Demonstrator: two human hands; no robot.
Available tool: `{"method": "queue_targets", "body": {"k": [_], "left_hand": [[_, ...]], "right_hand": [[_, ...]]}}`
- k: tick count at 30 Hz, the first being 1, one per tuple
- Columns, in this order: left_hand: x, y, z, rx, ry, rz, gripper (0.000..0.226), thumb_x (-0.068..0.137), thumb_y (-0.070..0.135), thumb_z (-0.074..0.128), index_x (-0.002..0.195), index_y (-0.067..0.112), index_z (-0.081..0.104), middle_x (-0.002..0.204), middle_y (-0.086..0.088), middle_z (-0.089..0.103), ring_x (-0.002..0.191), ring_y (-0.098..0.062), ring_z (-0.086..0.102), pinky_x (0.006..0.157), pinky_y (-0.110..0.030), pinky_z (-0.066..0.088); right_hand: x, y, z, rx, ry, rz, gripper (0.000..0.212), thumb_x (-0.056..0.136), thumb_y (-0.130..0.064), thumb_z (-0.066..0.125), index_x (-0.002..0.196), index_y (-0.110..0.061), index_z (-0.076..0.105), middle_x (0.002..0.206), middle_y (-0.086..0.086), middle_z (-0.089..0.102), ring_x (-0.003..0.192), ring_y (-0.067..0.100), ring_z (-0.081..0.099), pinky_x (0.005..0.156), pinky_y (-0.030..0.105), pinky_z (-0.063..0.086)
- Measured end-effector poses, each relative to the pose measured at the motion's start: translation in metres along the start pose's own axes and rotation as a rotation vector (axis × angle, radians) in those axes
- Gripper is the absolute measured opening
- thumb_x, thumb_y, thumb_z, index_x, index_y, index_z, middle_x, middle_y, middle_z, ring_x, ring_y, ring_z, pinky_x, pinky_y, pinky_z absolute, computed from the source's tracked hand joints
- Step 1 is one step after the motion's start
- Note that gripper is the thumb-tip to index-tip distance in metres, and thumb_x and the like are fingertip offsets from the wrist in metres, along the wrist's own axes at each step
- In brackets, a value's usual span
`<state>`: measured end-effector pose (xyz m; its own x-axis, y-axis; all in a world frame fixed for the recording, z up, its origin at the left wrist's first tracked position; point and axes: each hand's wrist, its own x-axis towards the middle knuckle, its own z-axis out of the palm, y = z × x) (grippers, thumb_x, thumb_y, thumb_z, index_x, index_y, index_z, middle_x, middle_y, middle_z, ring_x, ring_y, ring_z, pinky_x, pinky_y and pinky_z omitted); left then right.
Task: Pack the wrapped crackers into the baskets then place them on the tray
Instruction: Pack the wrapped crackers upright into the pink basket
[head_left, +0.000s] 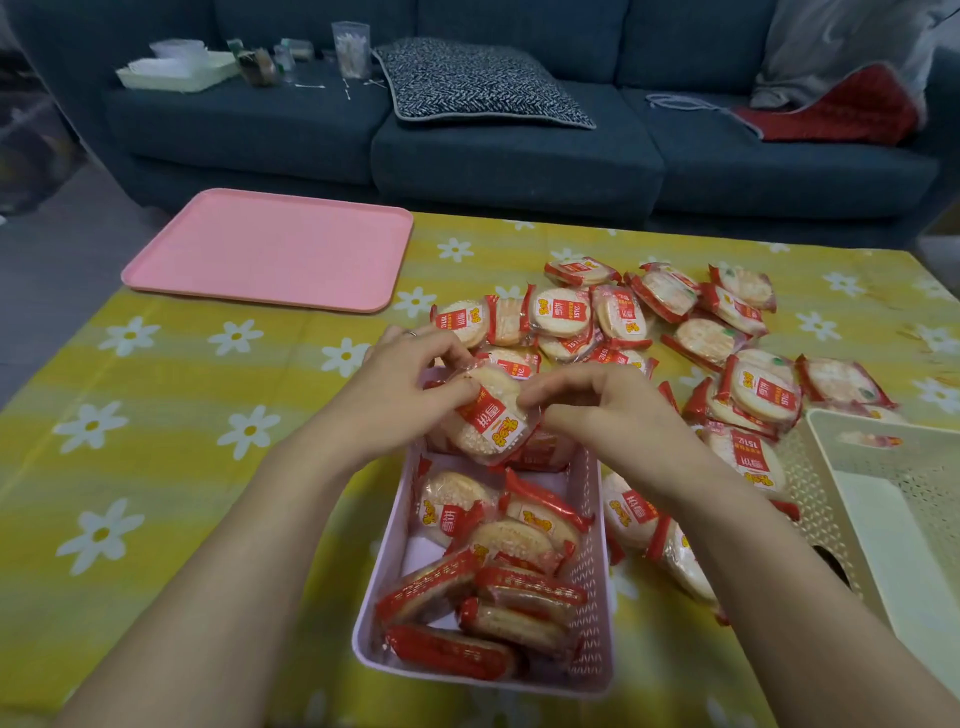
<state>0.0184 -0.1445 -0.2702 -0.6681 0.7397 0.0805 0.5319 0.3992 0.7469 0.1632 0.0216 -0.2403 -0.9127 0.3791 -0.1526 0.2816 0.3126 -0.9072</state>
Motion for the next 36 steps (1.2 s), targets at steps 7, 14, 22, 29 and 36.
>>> {"method": "queue_targets", "body": {"k": [7, 14, 22, 29, 36], "left_hand": [[0.002, 0.008, -0.006, -0.372, 0.036, -0.039, 0.007, 0.098, 0.012, 0.064, 0.095, 0.009, 0.057, 0.077, 0.004, 0.056, 0.066, -0.005, 0.05, 0.058, -0.016, 0.04], [0.001, 0.003, -0.006, -0.264, -0.008, -0.014, 0.03, 0.077, 0.017, 0.068, 0.105, 0.022, 0.058, 0.072, 0.007, 0.058, 0.069, -0.016, 0.052, 0.067, -0.035, 0.044], [-0.002, -0.008, -0.012, -0.016, -0.013, -0.011, 0.037, 0.064, 0.031, 0.062, 0.101, 0.03, 0.062, 0.099, 0.009, 0.065, 0.095, -0.011, 0.056, 0.084, -0.028, 0.046], [-0.003, -0.016, -0.006, 0.203, -0.067, -0.022, 0.042, 0.055, 0.044, 0.063, 0.096, 0.036, 0.062, 0.105, 0.011, 0.052, 0.103, -0.015, 0.042, 0.092, -0.037, 0.041], [-0.001, -0.016, 0.01, 0.582, -0.059, 0.118, 0.036, 0.069, 0.038, 0.076, 0.092, 0.024, 0.053, 0.111, 0.004, 0.043, 0.095, -0.017, 0.03, 0.083, -0.04, 0.039]], "right_hand": [[0.009, 0.002, 0.01, 0.376, 0.117, 0.108, 0.046, 0.078, 0.004, 0.075, 0.115, -0.014, 0.054, 0.114, 0.016, 0.066, 0.096, 0.031, 0.072, 0.078, 0.049, 0.061], [0.013, 0.003, 0.015, 0.403, 0.137, 0.098, 0.025, 0.087, -0.005, 0.072, 0.11, -0.01, 0.063, 0.104, 0.018, 0.071, 0.095, 0.03, 0.073, 0.086, 0.049, 0.06], [0.007, 0.006, 0.027, -0.474, 0.139, -0.364, 0.026, 0.086, -0.014, 0.066, 0.11, -0.026, 0.065, 0.102, -0.012, 0.066, 0.093, 0.005, 0.059, 0.082, 0.027, 0.051], [0.011, 0.022, 0.058, -0.665, 0.127, -0.442, 0.02, 0.088, -0.014, 0.064, 0.108, -0.01, 0.062, 0.104, 0.004, 0.053, 0.09, 0.025, 0.056, 0.074, 0.044, 0.049], [0.014, 0.031, 0.065, -0.795, 0.181, -0.475, 0.014, 0.089, -0.013, 0.062, 0.102, -0.007, 0.063, 0.1, 0.006, 0.049, 0.087, 0.026, 0.052, 0.069, 0.044, 0.049]]}}
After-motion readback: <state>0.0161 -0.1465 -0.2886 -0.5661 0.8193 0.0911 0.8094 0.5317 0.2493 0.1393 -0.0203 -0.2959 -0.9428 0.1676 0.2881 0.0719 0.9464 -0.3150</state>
